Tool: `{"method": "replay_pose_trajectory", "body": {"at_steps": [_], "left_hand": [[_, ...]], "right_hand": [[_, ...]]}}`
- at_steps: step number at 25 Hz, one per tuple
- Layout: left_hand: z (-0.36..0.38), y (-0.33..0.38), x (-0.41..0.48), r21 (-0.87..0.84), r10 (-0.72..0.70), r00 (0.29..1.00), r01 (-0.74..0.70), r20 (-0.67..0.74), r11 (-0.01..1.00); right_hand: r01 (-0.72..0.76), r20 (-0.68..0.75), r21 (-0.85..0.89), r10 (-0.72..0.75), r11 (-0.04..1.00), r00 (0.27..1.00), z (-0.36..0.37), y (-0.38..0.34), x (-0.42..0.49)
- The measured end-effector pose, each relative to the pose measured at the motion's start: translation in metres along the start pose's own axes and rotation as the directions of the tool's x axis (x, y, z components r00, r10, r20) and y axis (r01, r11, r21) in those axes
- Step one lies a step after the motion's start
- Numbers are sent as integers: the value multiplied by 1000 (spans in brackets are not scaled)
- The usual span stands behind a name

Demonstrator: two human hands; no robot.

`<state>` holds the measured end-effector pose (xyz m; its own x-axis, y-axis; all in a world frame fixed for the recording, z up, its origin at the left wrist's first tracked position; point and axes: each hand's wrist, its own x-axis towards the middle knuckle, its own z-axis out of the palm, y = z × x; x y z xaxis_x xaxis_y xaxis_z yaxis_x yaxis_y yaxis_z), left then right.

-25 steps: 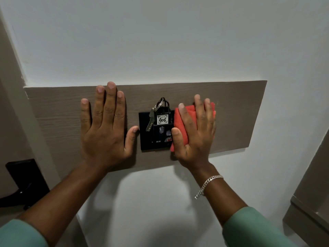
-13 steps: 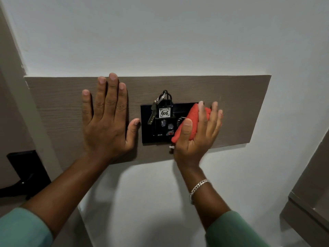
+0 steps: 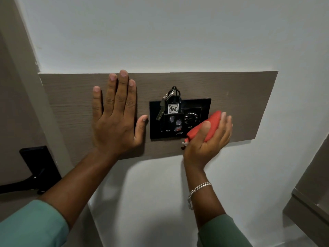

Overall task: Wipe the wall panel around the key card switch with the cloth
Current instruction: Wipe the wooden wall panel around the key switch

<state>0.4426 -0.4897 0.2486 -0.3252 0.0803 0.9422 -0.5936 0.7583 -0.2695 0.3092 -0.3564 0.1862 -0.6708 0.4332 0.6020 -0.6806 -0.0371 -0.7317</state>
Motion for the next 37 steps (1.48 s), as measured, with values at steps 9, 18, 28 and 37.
{"method": "replay_pose_trajectory", "body": {"at_steps": [9,18,28,37], "left_hand": [[-3,-2,1,-36,-4,1000,4,3,999],[-1,1,0,-27,-16,1000,16,6,999],[-3,3,-1,-45,-18,999,19,41,999],[-26,17,-5,-383,-67,998,67,14,921]], "right_hand": [[413,269,66,-415,908,869,6,-45,-33],[529,297,-14,-502,849,813,5,-32,-16],[410,273,-14,-391,912,879,5,-24,7],[600,583,-13,-481,800,655,-28,8,29]]}}
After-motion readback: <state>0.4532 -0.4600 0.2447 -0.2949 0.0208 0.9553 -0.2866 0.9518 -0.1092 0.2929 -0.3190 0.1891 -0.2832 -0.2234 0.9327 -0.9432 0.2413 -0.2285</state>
